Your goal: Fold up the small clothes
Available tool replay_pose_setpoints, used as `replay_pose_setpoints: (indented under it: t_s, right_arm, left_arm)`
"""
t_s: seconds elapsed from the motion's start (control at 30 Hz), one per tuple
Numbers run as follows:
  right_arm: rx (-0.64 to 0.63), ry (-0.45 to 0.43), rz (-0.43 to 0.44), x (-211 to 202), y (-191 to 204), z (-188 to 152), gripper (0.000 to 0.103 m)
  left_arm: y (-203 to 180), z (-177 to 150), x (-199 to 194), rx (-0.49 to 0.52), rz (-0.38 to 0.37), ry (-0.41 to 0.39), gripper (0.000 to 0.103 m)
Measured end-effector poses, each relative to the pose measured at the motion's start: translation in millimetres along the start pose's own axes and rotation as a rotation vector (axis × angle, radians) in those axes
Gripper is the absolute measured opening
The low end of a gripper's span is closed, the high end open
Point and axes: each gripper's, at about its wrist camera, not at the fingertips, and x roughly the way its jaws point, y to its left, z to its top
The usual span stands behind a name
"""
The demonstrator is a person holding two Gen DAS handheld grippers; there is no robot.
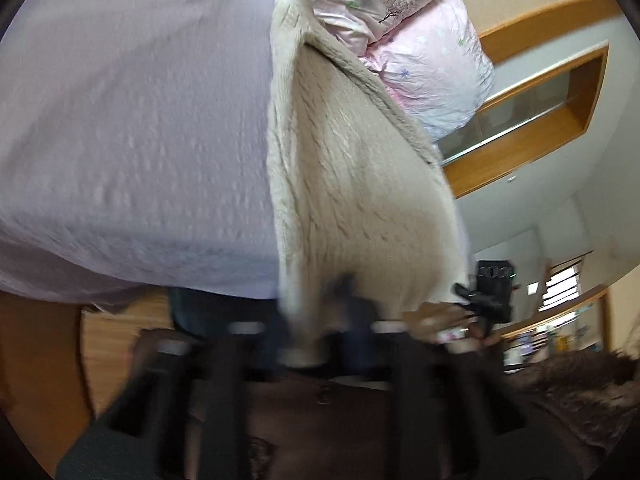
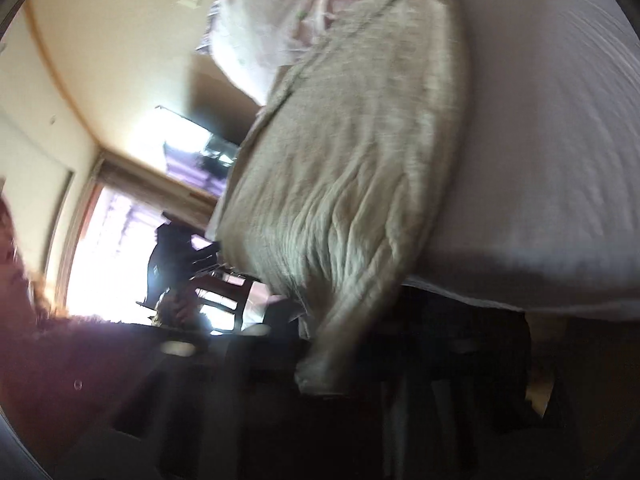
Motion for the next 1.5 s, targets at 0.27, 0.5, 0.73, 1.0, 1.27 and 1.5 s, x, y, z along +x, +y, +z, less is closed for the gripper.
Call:
replay_pose_setpoints:
  t_s: [0.27,0.5,0.73,1.0,1.27,1.5]
  right_arm:
    - [-0.262,-0.218,0.006,-28.5,65.4,78.7,0.013]
    - [-0.279,-0.457,-0.127,-25.3,58.7,208.7,0.013]
    - [0.141,-0.471,-0.673,36.9,-37.9,303.2,0.020]
    - [0.068,-0.666,-0.317,3.4,-18.5,258.3,0.100]
    - [0.039,-0.604,-0.316,12.7,-26.0,264.0,0.100]
    - [0.023,-0.580,-0.321,20.9,-23.7,264.4,0.100]
  left_arm:
    - [-47.0,46.9,-32.2,0.106,-0.054,-0.169,0.007]
    - [-58.9,179.6,-2.8,0.077,0.030,-0.336,0.007]
    - [-24.7,296.8,88.7,-0.069,0.300,-0.345,0.010]
    - [-15.0,255.4,46.6,-0.097,0.175,-0.339,0.045]
    - [-5.5,224.8,58.1,-0.139,0.237,-0.215,0.056]
    - [-6.6,232.1,86.0,-0.114,0.351,-0.208,0.059]
